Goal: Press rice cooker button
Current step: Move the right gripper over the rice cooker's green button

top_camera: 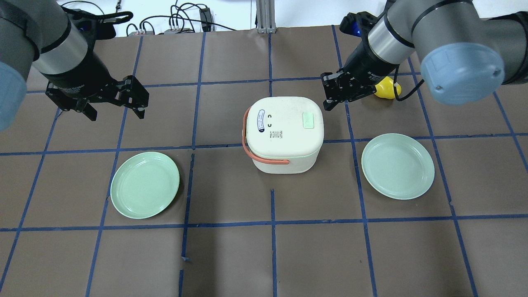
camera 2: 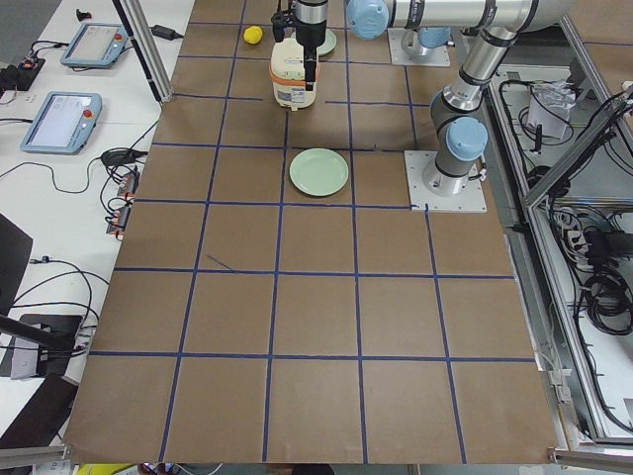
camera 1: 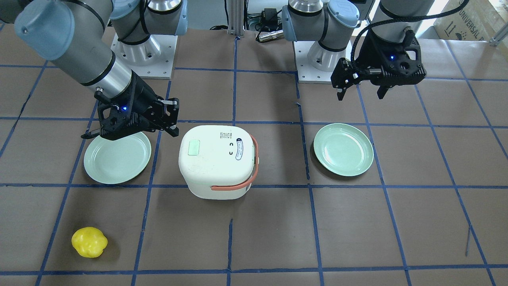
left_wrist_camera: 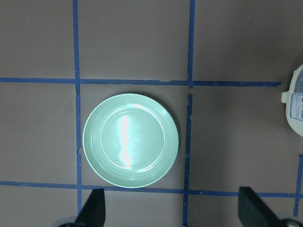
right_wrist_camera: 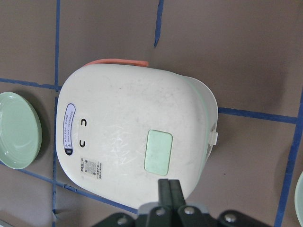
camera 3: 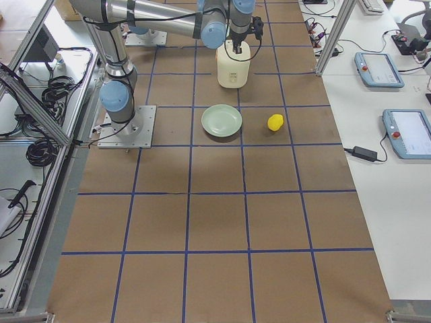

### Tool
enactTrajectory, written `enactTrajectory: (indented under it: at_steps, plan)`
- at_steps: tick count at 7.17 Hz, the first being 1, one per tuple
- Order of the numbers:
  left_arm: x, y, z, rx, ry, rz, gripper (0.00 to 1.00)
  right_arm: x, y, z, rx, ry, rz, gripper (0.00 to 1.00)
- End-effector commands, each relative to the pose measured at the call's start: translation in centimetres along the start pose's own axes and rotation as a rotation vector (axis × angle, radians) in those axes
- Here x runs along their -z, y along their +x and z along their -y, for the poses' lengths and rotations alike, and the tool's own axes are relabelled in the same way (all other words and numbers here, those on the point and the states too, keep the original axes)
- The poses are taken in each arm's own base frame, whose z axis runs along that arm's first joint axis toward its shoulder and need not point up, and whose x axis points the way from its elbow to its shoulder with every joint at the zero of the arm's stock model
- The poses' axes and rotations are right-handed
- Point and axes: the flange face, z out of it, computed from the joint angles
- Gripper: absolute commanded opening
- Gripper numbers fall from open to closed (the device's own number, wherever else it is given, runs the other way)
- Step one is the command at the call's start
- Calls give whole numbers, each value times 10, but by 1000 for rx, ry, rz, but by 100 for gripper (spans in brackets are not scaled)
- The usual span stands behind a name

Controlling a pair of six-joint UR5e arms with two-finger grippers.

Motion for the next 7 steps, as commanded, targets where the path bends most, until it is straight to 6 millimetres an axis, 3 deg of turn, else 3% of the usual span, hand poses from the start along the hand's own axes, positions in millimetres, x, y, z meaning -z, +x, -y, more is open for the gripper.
enactTrajectory:
  at_steps: [1, 7]
  plan:
    - [0, 0, 0, 0, 0, 0, 100, -14, 2, 1, 1, -4, 25, 4]
    - [0, 0, 0, 0, 0, 0, 100, -33, -1, 18, 32, 11, 63, 4]
